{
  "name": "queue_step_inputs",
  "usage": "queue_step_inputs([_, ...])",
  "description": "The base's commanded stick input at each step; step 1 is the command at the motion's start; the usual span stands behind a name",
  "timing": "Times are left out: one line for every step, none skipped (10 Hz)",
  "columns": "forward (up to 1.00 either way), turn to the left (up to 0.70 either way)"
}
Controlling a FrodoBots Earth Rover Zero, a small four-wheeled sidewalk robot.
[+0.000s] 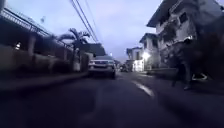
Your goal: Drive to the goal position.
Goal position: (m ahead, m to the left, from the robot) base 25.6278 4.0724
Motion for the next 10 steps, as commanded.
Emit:
queue_step_inputs([0.7,0.0])
queue_step_inputs([0.7,0.0])
queue_step_inputs([0.7,0.0])
queue_step_inputs([0.7,-0.1])
queue_step_inputs([0.7,-0.35])
queue_step_inputs([0.7,-0.35])
queue_step_inputs([0.7,-0.35])
queue_step_inputs([0.7,-0.33])
queue_step_inputs([0.7,0.0])
queue_step_inputs([0.7,0.0])
